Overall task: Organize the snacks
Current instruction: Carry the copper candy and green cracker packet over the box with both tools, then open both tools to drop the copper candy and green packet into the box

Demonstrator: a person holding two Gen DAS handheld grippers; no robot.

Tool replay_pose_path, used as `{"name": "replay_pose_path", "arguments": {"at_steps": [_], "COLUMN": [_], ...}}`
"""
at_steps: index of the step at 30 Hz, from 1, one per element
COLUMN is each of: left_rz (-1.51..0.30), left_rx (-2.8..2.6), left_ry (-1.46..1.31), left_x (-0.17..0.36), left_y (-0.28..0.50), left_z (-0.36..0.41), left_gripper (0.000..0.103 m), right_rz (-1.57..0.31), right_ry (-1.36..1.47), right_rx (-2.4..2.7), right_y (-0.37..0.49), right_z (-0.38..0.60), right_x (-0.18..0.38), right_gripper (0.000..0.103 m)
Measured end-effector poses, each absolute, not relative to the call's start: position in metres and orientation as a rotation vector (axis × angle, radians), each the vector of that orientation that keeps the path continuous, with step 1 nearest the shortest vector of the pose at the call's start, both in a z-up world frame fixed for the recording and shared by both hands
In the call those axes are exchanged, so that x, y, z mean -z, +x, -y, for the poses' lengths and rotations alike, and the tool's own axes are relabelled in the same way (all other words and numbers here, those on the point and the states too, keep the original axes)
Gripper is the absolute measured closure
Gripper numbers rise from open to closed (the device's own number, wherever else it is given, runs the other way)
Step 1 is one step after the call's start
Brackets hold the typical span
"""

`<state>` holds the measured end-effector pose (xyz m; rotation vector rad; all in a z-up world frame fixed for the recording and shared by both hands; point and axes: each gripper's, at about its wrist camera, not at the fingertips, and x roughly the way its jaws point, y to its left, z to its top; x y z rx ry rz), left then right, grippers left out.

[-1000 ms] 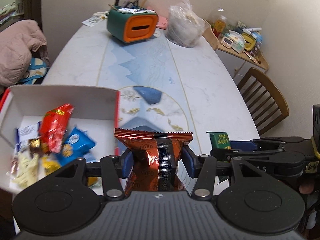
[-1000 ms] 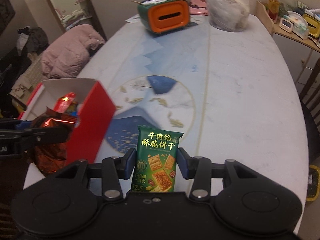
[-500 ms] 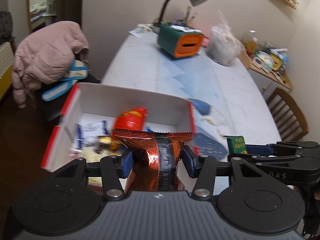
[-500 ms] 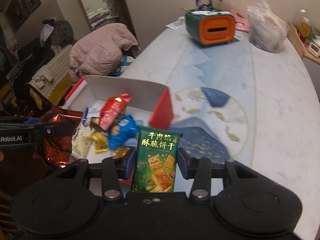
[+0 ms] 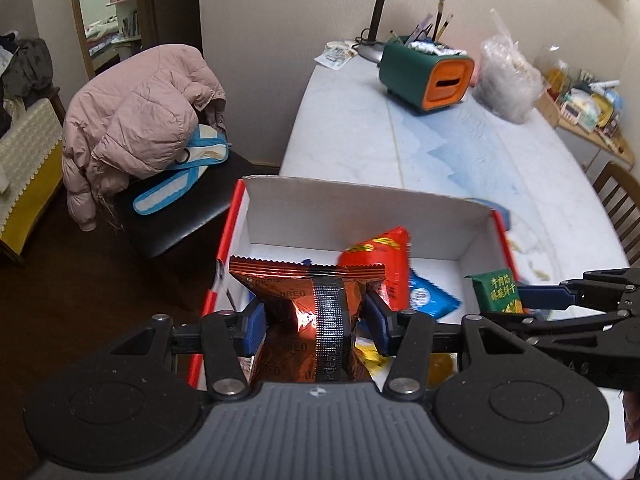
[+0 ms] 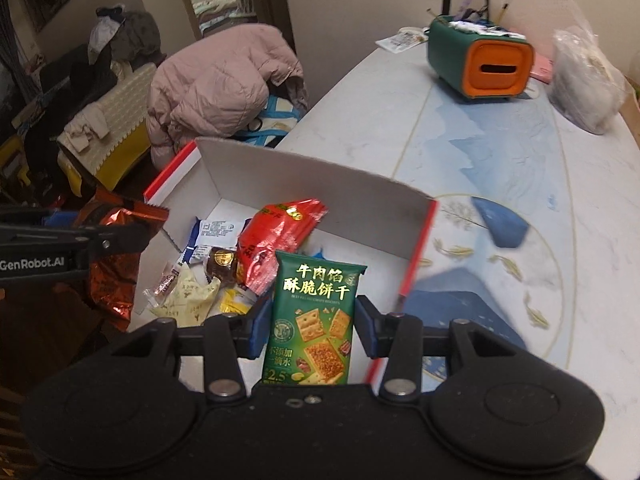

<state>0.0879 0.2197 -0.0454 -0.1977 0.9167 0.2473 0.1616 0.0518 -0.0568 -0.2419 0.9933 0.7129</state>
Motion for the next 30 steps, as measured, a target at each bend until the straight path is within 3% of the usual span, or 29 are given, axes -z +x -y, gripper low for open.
{"name": "replay_pose_path", "arguments": {"at_steps": [13, 30], "left_rz": [-1.003, -1.071], "left_rx": [-0.147, -0.143], "left_ry": [-0.085, -0.112], "left_x": [0.085, 0.111], "left_y": [0.112, 0.111], "left_z": [-0.208, -0.213], "left_gripper": [0.053, 0.052], "right_rz": [-1.054, -1.062], "right_ry": [-0.303, -0.355], "right_rx": [-0.708, -0.715], "right_y": [0.164, 0.154], "right_z": [-0.087, -0.094], "right_x": [0.098, 0.111], "right_gripper": [0.060, 0.060]}}
